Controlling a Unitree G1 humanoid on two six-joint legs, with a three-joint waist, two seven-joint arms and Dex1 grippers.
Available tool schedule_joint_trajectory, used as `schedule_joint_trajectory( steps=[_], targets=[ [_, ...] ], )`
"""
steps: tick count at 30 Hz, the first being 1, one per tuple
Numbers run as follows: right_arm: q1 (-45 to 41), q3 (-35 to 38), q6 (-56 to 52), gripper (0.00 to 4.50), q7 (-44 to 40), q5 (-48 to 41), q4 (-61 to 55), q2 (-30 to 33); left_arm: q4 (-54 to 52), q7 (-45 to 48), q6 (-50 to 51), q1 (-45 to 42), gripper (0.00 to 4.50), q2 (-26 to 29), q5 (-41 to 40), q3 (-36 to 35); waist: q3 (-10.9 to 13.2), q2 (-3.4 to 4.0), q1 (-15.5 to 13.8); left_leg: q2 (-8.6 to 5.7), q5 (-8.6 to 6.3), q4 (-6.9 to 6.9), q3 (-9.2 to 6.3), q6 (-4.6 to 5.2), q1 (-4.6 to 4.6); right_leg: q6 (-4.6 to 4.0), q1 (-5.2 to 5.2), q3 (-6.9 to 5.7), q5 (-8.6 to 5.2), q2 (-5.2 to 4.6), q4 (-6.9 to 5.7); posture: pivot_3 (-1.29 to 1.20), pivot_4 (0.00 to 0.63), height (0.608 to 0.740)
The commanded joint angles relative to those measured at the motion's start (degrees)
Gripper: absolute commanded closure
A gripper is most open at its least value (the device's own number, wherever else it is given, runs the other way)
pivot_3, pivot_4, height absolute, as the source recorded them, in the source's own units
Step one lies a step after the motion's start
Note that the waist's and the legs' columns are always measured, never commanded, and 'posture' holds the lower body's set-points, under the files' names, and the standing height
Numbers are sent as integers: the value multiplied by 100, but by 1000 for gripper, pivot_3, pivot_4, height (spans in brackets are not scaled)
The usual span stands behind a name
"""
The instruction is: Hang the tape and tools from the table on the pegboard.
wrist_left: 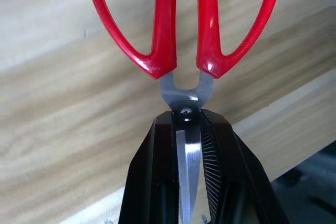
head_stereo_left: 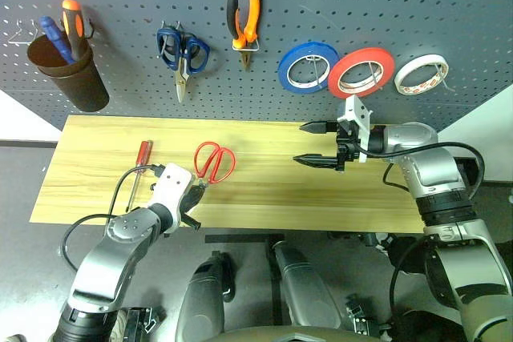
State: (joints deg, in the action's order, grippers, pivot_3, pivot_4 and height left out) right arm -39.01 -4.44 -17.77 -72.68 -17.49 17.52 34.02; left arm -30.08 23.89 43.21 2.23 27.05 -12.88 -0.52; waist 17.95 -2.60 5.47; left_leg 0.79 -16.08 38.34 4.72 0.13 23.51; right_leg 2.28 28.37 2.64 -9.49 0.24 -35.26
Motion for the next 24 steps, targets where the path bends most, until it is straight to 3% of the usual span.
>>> schedule_joint_trajectory(
  steps=[1,13,24],
  targets=[
    [-127,265,-188,0,-172,-347,-323,141,-373,158,-865,198,4229,68,21,-248,-46,-8,-3,0,0,1,0,0,0,0,0,0,0,0,0,-72,195,734],
    [-237,641,-736,0,-301,-1018,-672,233,-442,51,-2561,610,4229,-287,-58,-756,-264,-22,1,4,-1,12,3,4,-6,0,-8,1,4,6,-6,-62,168,734],
    [-340,705,-943,0,-426,-1434,-1213,262,89,-168,-3564,-1,4229,-590,6,-945,-379,-18,-1,10,-7,87,0,27,-38,12,-86,-5,39,10,0,-43,141,734]
  ],
)
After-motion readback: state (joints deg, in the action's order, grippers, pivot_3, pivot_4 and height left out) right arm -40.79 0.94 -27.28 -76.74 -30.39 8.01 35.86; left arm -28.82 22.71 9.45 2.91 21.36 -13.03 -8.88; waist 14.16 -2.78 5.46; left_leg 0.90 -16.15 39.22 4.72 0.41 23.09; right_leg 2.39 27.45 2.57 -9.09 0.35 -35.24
